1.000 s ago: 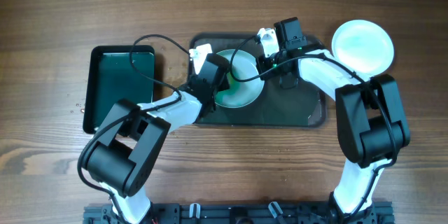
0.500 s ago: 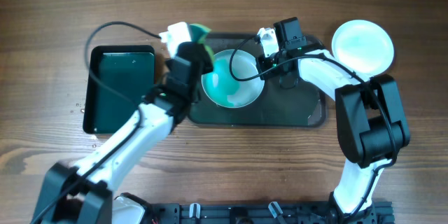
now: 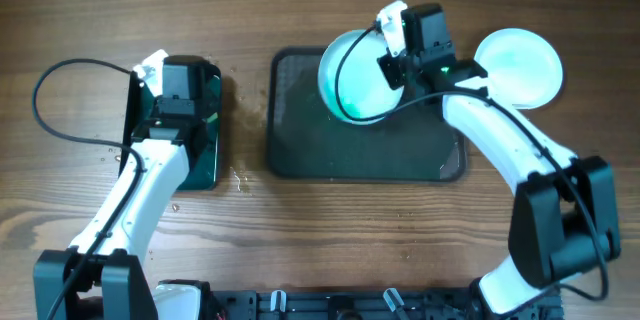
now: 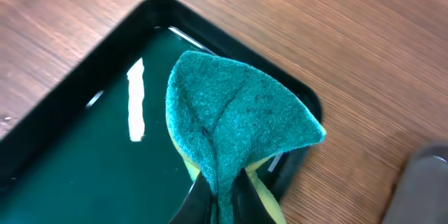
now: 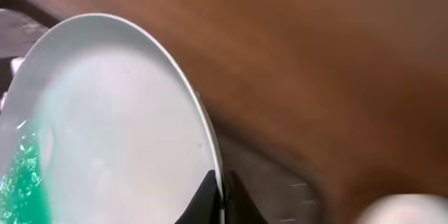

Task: Clean dirty plates on tray and stack at the side
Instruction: 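Lift the last plate with right gripper and stack it on the side plates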

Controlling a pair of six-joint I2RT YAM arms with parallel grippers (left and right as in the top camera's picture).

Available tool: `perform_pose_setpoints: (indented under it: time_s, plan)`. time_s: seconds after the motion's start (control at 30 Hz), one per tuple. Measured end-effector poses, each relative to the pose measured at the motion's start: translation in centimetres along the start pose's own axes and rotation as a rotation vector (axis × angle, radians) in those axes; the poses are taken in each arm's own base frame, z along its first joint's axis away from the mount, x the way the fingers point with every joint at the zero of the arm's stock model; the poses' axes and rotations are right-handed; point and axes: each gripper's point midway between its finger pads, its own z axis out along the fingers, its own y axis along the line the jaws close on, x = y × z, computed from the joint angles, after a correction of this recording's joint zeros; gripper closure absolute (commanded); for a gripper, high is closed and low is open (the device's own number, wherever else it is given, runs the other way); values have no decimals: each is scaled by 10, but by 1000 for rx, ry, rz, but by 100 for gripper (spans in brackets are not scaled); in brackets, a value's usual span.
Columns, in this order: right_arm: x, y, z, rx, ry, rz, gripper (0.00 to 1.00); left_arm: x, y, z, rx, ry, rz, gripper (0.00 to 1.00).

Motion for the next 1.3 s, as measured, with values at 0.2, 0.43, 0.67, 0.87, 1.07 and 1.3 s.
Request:
perform_pose_setpoints:
  time_s: [0.2,0.43,0.67,0.87,1.07,1.3]
  plan:
    - [-34,6,-30,309,2,-408,96,-3,16,4,-38,10,-23,96]
    - [-63,30,-71,559,72,-826,95,-1,17,4,-42,17,-21,96]
    - [-71,52,-91,629,128,-1031,96,-1,17,4,-42,17,-21,96]
    - [-64,31,-69,546,53,-789,96,-1,17,4,-42,17,-21,96]
    - [-33,-45,-30,367,-25,-261,96,-1,17,4,-41,17,-21,96]
    - [65,-181,-27,153,-48,633,96,-1,17,4,-40,17,-21,96]
